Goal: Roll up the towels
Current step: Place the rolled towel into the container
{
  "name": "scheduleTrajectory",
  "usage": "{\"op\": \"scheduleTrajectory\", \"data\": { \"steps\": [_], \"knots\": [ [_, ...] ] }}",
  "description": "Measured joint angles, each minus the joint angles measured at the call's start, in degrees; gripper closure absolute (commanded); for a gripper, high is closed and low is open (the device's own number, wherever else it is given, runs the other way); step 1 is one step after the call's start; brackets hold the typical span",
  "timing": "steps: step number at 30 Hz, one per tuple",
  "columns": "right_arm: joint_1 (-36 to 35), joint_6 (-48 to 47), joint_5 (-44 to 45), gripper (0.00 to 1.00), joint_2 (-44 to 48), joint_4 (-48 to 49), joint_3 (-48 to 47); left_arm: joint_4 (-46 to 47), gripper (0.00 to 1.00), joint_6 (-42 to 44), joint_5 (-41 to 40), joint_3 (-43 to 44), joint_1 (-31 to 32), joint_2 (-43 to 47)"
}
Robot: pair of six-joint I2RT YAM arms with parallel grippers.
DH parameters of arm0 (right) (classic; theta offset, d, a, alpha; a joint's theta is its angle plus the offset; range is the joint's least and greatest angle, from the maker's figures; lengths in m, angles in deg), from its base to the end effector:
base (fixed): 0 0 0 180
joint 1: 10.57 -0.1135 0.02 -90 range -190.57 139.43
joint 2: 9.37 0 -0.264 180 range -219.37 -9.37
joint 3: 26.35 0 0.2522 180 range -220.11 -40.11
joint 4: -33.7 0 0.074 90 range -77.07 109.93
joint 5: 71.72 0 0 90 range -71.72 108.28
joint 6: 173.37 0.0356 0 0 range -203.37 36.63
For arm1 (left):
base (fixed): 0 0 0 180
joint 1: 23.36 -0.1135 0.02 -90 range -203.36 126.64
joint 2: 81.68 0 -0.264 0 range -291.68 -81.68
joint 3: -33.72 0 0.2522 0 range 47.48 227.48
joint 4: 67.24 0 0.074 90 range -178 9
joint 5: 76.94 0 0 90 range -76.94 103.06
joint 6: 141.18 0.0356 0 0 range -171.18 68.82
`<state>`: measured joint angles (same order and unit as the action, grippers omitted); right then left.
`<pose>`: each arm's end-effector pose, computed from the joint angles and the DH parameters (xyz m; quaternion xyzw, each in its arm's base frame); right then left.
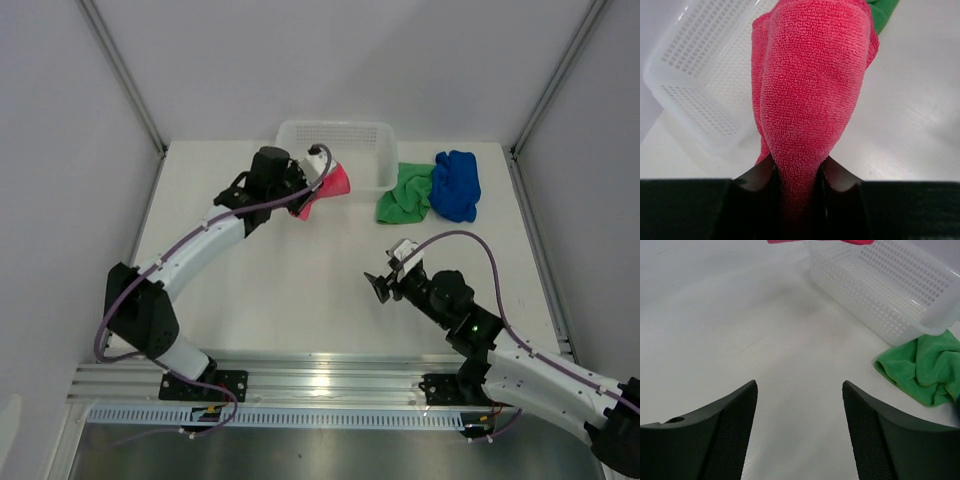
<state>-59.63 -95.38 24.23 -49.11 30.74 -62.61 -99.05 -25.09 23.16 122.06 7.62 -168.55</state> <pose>0.1191 0.1316 0.2547 -0.3486 0.6590 0.1747 0.6432 0.2984 -0.1864 0.3285 0.4513 0.7383 -0.0974 0.4918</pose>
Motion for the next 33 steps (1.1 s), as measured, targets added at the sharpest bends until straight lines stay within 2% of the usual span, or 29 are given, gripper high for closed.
{"op": "scheduleTrajectory", "data": {
  "steps": [4,8,10,12,13,16,17,20,25,29,33],
  "knots": [
    [3.78,-0.04,-1.2,0.27,-7.65,2.38,-4.55,0.48,0.94,-5.42,-0.17,9.6,-2.62,-8.94],
    [12.74,-0.48,-8.55,0.29,-19.43,9.05,-10.14,2.01,0.94,-4.5,-1.81,20.94,-4.92,-20.41],
    [17.64,0.09,-13.05,0.3,-25.59,11.02,-13.57,0.44,0.94,-2.19,-1.97,29.7,-5.99,-27.87],
    [21.79,0.79,-17.62,0.3,-31.8,12.31,-17.99,-1.84,0.89,1.22,-0.92,40.72,-6.95,-35.85],
    [23.1,0.98,-19.47,0.3,-34.1,12.52,-19.85,-2.34,0.89,2.54,-0.39,44.5,-7.32,-38.71],
    [24.59,2.43,-23.54,0.31,-39.01,12.59,-24.94,-5.64,0.99,4.81,-0.66,57.09,-8.63,-47.06],
    [24.76,3.39,-24.79,0.31,-40.52,12.48,-26.95,-6.51,0.99,4.79,-1.22,59.67,-8.98,-48.7],
    [24.96,5.77,-27.34,0.31,-43.91,12.52,-31.5,-7.41,0.99,2.12,-3.72,60.08,-9.79,-49.86],
    [24.98,8.74,-29.09,0.31,-46.38,12.15,-33.29,-8.72,0.94,-6.64,-6.54,57.16,-10.23,-49.86],
    [25.07,9.64,-29.4,0.31,-48.39,10.08,-35.36,-9.99,0.97,-13.4,-6.99,57.33,-10.23,-49.96],
    [25.29,9.38,-29.4,0.3,-48.5,8.98,-35.82,-9.75,0.98,-13.51,-5.07,57.53,-10.25,-50.4]
  ]
}}
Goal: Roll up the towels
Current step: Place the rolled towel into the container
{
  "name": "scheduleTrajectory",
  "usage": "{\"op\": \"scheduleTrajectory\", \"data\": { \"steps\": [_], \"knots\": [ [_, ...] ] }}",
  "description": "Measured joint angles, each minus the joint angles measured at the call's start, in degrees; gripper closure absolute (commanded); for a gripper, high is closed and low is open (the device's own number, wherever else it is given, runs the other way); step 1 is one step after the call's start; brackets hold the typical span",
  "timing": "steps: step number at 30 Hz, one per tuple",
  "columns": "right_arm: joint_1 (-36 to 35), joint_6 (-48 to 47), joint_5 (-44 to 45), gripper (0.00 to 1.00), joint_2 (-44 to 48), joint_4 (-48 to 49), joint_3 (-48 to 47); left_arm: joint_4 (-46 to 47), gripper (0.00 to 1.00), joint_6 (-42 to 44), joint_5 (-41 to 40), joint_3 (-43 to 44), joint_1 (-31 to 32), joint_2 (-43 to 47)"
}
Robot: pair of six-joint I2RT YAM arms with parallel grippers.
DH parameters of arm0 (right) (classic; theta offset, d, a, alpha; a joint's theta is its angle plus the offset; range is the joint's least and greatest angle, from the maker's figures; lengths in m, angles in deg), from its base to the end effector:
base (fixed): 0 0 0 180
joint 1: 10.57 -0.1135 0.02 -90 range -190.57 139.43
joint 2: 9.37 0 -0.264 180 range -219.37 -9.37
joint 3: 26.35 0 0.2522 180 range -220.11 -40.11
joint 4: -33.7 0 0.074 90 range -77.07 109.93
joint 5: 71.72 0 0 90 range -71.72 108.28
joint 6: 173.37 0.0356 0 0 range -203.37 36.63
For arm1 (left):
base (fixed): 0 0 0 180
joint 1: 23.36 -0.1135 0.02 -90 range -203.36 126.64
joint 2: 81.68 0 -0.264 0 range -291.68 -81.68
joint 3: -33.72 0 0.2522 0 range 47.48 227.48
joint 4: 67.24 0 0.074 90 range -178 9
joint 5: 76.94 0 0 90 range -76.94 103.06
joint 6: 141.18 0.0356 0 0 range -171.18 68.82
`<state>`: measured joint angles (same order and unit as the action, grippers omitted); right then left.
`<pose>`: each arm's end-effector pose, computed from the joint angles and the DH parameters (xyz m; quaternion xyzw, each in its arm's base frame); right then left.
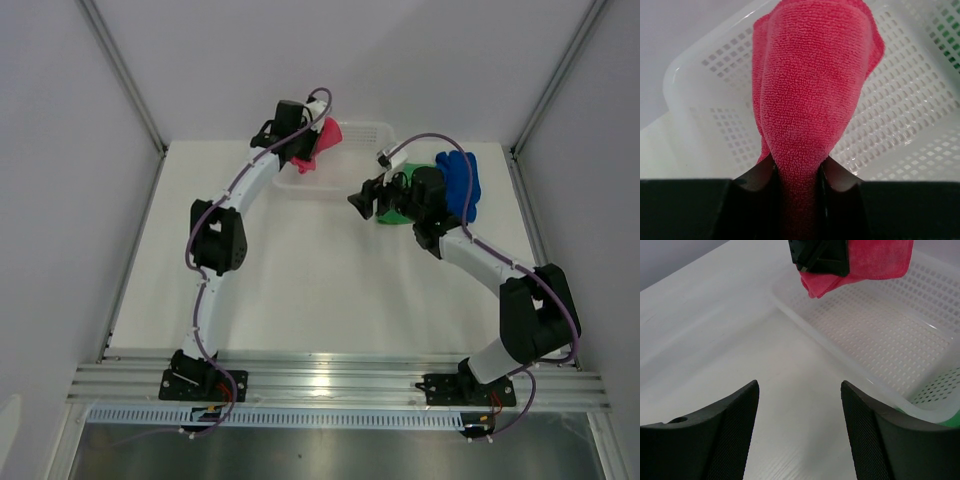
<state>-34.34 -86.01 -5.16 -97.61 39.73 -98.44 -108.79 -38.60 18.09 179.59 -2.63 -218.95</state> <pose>0.3230 0.1577 0.2885 -0.2985 0.7011 0.2684 0.5894 0.5181 -0.1994 0.2708 0.2716 0.8349 -0.0724 0.4731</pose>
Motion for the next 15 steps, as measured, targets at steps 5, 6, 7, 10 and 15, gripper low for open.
{"op": "scheduleTrajectory", "data": {
  "steps": [5,6,7,10,15],
  "knots": [
    [1.42,-0.42,-0.13,0.3,-0.02,-0.92,-0.33,-0.24,0.99,9.9,8.46,-0.13,0.09,-0.66],
    [1.86,-0.52,-0.2,0.3,-0.02,-1.07,-0.35,-0.33,0.99,11.56,9.51,-0.13,0.11,-0.7],
    [2.27,-0.57,-0.2,0.3,-0.02,-1.22,-0.37,-0.44,0.99,13.97,10.78,-0.13,0.15,-0.74],
    [3.23,-0.74,-0.22,0.3,-0.02,-1.55,-0.42,-0.76,0.99,21.16,12.83,-0.13,0.15,-1.01],
    [4.39,-1.05,-0.37,0.3,-0.02,-2.19,-0.44,-2.32,0.96,31.69,14.43,-0.13,0.15,-1.99]
  ]
}}
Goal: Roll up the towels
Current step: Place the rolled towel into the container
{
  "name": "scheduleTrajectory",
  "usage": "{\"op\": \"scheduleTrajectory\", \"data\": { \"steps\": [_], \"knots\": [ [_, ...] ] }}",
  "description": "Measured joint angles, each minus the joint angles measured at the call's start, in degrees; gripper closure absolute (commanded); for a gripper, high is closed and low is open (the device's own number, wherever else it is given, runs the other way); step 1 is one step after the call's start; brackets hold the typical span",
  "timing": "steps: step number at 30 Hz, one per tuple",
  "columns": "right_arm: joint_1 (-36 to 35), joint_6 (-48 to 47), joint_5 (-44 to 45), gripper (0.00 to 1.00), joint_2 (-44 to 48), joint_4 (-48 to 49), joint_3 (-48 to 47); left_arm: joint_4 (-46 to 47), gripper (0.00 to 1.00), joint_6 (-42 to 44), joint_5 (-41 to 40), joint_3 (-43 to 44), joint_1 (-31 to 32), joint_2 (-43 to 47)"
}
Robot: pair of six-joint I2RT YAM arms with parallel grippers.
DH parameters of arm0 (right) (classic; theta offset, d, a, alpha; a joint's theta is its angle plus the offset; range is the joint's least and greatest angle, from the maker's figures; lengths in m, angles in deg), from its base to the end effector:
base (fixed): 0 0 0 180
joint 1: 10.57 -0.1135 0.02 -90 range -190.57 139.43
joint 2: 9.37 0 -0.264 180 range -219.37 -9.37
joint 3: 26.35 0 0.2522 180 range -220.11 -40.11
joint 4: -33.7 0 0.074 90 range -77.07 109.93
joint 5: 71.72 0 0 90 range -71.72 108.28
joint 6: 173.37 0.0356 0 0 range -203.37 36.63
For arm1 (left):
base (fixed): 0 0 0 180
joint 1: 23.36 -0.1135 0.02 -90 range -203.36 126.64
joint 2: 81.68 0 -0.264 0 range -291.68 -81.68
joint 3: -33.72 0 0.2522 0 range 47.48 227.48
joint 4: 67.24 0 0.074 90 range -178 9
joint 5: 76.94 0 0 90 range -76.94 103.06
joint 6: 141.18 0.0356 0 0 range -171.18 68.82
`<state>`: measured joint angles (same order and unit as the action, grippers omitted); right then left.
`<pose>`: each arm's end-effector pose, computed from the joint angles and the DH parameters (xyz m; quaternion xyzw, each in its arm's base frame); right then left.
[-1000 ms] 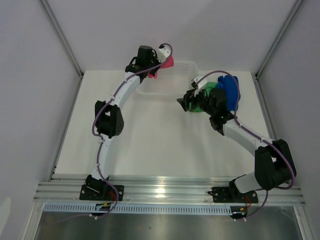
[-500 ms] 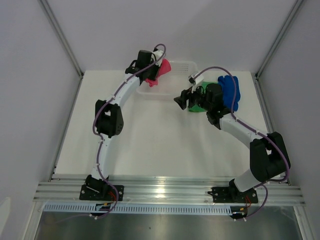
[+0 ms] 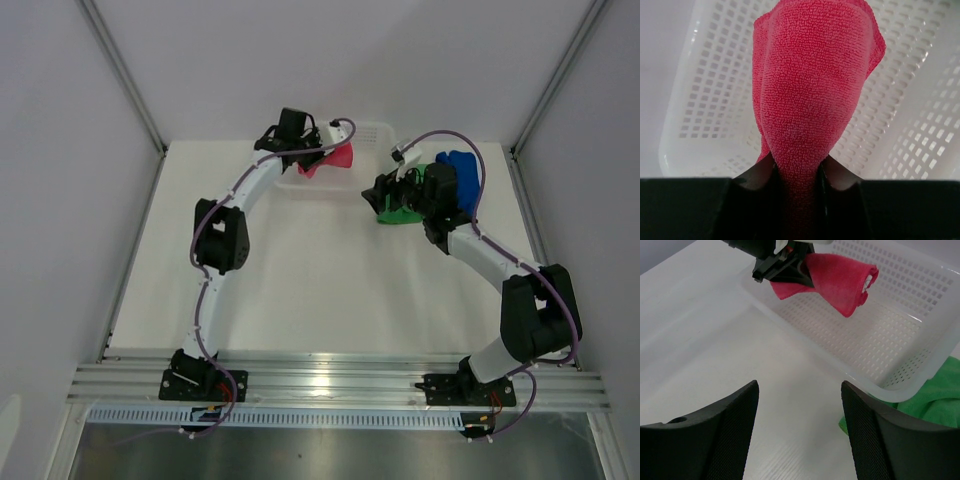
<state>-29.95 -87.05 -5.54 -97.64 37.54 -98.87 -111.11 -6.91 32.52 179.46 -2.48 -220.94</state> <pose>0.3339 0.1327 0.2869 -0.2793 0.7186 0.2430 0.5887 0.5153 -0.2093 0.2489 0.5388 0.7042 -0.0598 0.4584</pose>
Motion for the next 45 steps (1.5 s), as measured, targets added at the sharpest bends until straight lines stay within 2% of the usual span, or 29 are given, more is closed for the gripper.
{"op": "scheduleTrajectory", "data": {
  "steps": [6,11,22,26,31,38,45],
  "knots": [
    [0.68,-0.37,-0.52,0.3,0.0,-0.33,0.0,-5.2,0.91,8.72,0.76,-0.02,0.0,-0.7],
    [0.94,-0.96,-0.98,0.3,0.0,-0.63,0.0,-9.18,0.82,13.44,0.63,-0.02,0.0,-0.72],
    [2.16,-2.51,-1.09,0.3,0.2,-0.94,0.0,-18.6,0.85,21.79,0.33,-0.48,0.0,-0.61],
    [2.75,-2.6,-1.11,0.3,0.22,-1.07,-0.15,-19.61,0.86,23.3,0.66,-5.75,0.0,0.79],
    [3.06,-2.6,-1.14,0.3,0.2,-1.25,-1.05,-20.61,0.84,22.47,1.88,-8.59,-0.02,1.92],
    [3.1,-2.69,-1.64,0.3,0.2,-1.29,-2.32,-15.96,0.79,9.53,-0.98,-7.1,-0.26,1.66],
    [3.48,-3.96,-2.23,0.3,-0.02,-2.19,-4.79,-16.52,0.73,5.16,-1.01,-4.66,-0.39,1.36]
  ]
}}
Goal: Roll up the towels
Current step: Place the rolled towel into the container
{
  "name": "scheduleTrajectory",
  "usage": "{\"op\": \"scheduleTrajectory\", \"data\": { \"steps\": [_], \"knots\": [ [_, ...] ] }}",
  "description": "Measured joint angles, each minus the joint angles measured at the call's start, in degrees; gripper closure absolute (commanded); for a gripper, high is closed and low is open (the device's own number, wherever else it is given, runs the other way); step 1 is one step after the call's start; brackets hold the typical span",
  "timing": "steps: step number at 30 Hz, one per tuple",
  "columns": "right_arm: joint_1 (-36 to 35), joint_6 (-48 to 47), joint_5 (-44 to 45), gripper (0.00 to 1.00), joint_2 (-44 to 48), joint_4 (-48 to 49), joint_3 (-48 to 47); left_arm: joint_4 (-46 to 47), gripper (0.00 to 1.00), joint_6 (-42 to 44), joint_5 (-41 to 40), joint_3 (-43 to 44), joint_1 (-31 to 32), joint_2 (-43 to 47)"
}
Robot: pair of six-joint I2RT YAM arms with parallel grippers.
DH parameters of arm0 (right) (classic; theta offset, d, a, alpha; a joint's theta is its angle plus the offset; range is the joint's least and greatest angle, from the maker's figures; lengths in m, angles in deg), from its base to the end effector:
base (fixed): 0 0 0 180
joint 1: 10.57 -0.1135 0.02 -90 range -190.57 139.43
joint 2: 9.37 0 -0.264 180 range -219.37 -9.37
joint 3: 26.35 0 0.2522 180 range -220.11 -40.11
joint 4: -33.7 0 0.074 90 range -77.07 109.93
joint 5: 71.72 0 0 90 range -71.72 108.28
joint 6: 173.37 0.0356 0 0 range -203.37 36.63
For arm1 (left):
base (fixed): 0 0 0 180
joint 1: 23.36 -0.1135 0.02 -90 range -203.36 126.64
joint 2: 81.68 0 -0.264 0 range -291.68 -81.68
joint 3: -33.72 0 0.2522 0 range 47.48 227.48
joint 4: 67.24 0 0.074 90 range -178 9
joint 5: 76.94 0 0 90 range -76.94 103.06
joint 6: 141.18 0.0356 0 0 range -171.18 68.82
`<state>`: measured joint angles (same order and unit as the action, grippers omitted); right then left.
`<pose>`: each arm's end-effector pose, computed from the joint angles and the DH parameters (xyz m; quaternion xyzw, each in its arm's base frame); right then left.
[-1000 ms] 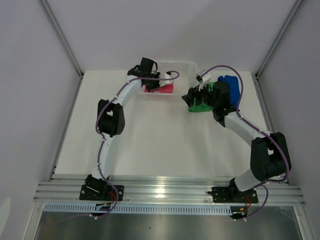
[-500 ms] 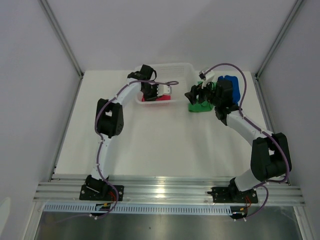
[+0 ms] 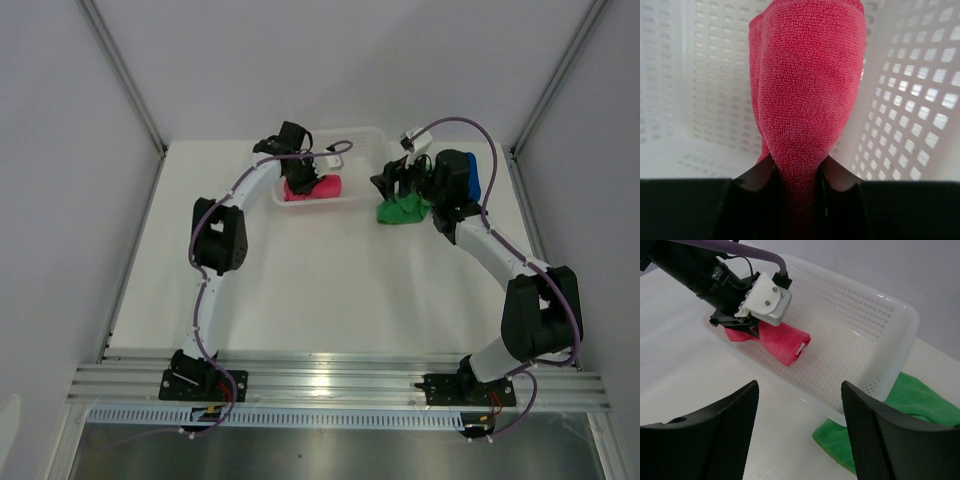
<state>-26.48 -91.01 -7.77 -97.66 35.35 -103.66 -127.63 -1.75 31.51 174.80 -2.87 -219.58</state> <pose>0.3460 0.1149 0.3122 -0.2944 0.6973 0.2168 0.6166 0.4888 -0.1947 0.2139 0.5797 0.7501 -0.0793 0.3082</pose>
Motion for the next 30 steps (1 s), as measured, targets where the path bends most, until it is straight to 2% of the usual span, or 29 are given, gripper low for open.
{"op": "scheduleTrajectory", "data": {
  "steps": [6,14,22,27,30],
  "knots": [
    [0.52,-0.39,0.02,0.3,0.0,-0.76,-0.57,-5.22,0.72,-2.95,2.56,-0.02,-0.07,0.0],
    [0.55,-0.55,0.02,0.3,0.0,-1.49,-0.57,-7.1,0.72,-5.22,6.19,-0.07,-0.83,0.0],
    [0.55,-0.57,0.04,0.3,0.0,-1.64,-0.57,-10.4,0.73,0.2,7.21,-1.42,-3.23,0.0],
    [0.55,-0.52,0.0,0.3,0.0,-1.62,-0.57,-11.61,0.6,3.72,6.73,-1.97,-3.52,0.0],
    [0.55,-0.52,-0.15,0.3,0.0,-1.6,-0.57,-12.04,0.44,5.07,6.71,-1.95,-3.52,0.0]
  ]
}}
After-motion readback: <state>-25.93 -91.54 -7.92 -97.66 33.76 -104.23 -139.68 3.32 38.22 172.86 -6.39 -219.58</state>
